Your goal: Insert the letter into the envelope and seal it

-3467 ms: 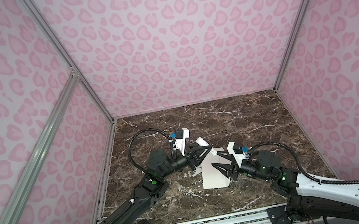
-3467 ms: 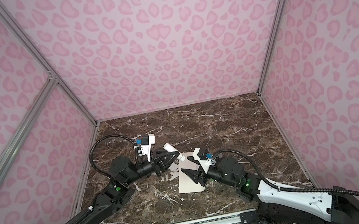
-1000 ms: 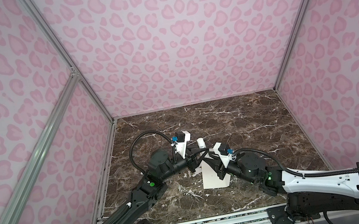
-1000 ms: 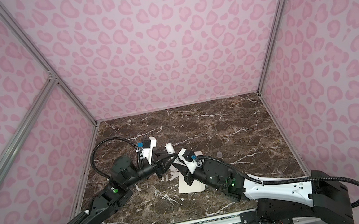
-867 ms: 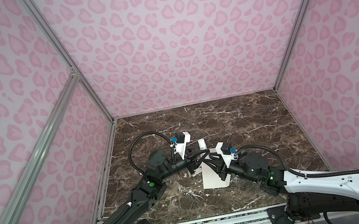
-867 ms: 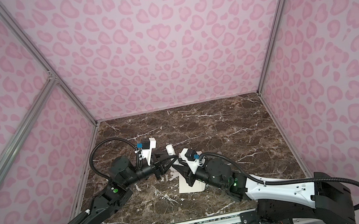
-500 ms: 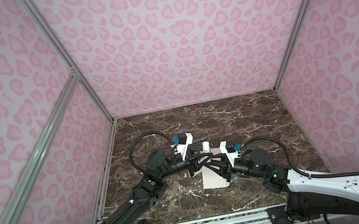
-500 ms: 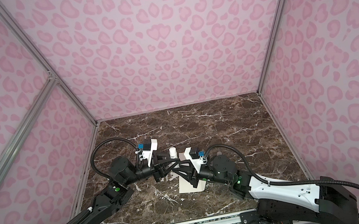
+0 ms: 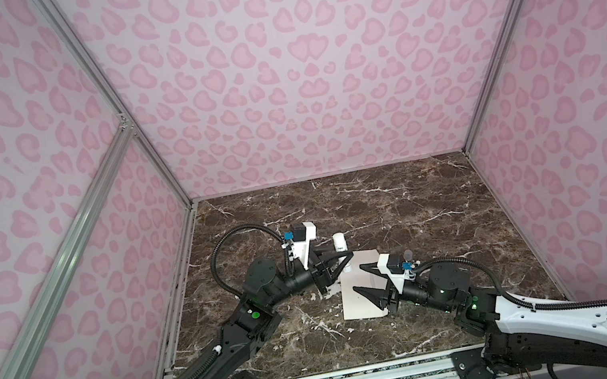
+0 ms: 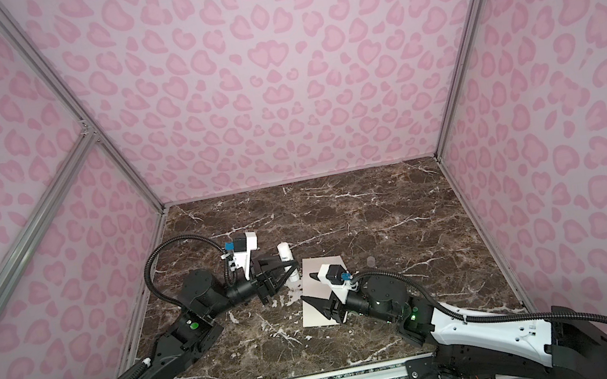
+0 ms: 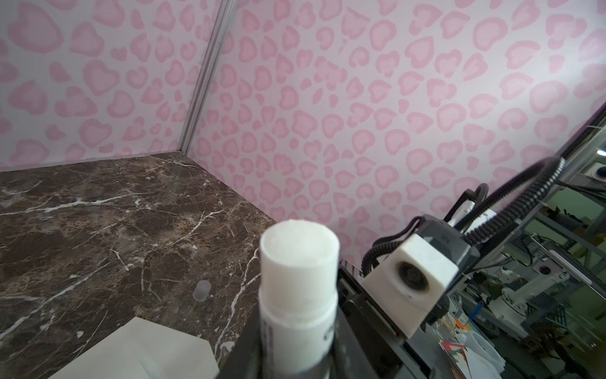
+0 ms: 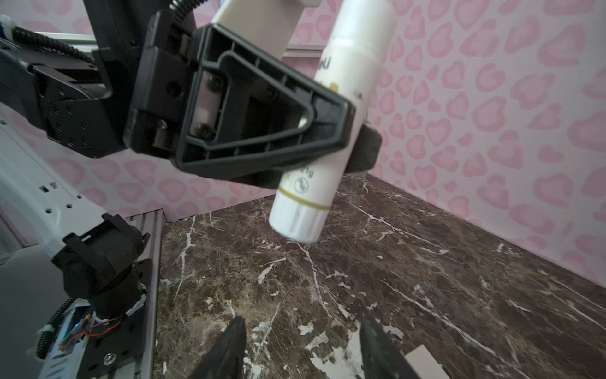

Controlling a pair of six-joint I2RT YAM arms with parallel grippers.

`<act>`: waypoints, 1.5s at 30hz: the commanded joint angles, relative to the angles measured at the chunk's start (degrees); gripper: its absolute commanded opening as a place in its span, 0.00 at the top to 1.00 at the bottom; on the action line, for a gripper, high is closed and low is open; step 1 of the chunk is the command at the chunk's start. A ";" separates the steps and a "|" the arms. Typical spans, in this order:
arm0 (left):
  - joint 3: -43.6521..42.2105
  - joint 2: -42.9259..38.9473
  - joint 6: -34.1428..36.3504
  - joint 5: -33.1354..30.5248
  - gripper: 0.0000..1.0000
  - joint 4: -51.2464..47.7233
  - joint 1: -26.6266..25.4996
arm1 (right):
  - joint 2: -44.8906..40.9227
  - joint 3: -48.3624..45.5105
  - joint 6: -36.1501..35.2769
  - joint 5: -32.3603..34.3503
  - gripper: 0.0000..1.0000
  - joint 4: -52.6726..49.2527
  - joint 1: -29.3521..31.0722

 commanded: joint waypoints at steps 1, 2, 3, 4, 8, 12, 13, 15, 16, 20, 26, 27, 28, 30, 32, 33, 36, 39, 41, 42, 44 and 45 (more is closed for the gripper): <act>-0.35 0.43 -5.57 -4.17 0.96 6.12 0.07 | 0.71 -2.42 -6.88 10.25 0.40 11.35 2.61; -0.57 0.93 -6.98 -3.75 0.96 7.88 0.07 | 1.08 -2.74 -7.87 11.51 0.40 13.08 3.28; -0.78 1.48 -8.81 -3.55 0.96 9.98 0.07 | 1.61 -2.84 -8.68 12.45 0.40 14.69 3.77; -1.13 2.22 -10.58 -3.44 0.96 12.08 0.07 | 2.39 -2.82 -9.37 13.41 0.39 16.31 4.19; -2.48 4.32 -14.75 -4.25 0.96 17.79 0.07 | 5.54 -1.92 -12.53 18.65 0.39 21.25 6.14; -2.88 4.69 -14.70 -6.43 0.96 18.42 -0.44 | 9.37 -0.15 -15.91 23.10 0.39 24.88 7.91; -2.90 4.61 -14.50 -6.93 0.96 18.44 -0.59 | 10.36 0.25 -16.47 23.92 0.39 25.66 8.18; -2.84 4.73 -14.74 -7.46 0.96 18.43 -0.80 | 12.60 0.48 -17.61 25.86 0.39 28.40 8.67; -2.84 4.84 -14.94 -7.63 0.96 18.59 -0.94 | 13.65 0.53 -18.23 26.77 0.39 30.30 8.89; -2.77 5.60 -15.96 -7.78 0.96 19.40 -1.41 | 16.85 1.00 -19.72 28.03 0.38 35.44 8.89; -2.78 6.70 -16.17 -7.50 0.96 19.67 -2.28 | 18.77 3.46 -19.88 26.29 0.43 35.62 8.37; -2.77 6.84 -16.28 -7.48 0.96 19.81 -2.38 | 18.83 3.71 -19.86 26.04 0.44 35.58 8.20; -2.75 7.05 -16.37 -7.47 0.96 19.97 -2.56 | 18.94 3.83 -19.72 25.78 0.45 35.48 7.99; -2.64 7.32 -16.42 -7.39 0.96 20.24 -2.83 | 19.14 4.02 -19.46 25.41 0.48 35.37 7.60; -2.57 7.65 -16.41 -7.39 0.96 20.36 -3.09 | 19.13 4.10 -19.39 25.28 0.53 35.21 7.42; -2.43 7.67 -16.40 -7.42 0.96 20.33 -3.18 | 19.12 4.10 -19.41 25.44 0.54 35.01 7.35; -2.46 7.44 -15.89 -7.64 0.96 19.98 -3.27 | 18.88 4.44 -19.44 26.24 0.56 33.29 7.31; -2.29 6.44 -14.61 -8.57 0.96 18.39 -3.43 | 18.54 4.89 -19.02 27.58 0.54 30.49 7.44; -2.11 5.47 -13.41 -9.52 0.96 16.56 -3.53 | 18.29 4.97 -18.69 28.64 0.53 29.29 7.49; -1.98 5.03 -12.78 -9.95 0.96 15.79 -3.54 | 18.16 4.94 -18.65 28.97 0.54 28.87 7.57; -1.96 4.13 -11.78 -10.70 0.96 14.39 -3.62 | 18.09 5.02 -18.38 29.42 0.55 28.15 7.79; -1.92 3.84 -11.43 -10.88 0.96 13.87 -3.58 | 18.02 4.98 -18.24 29.48 0.57 27.97 7.76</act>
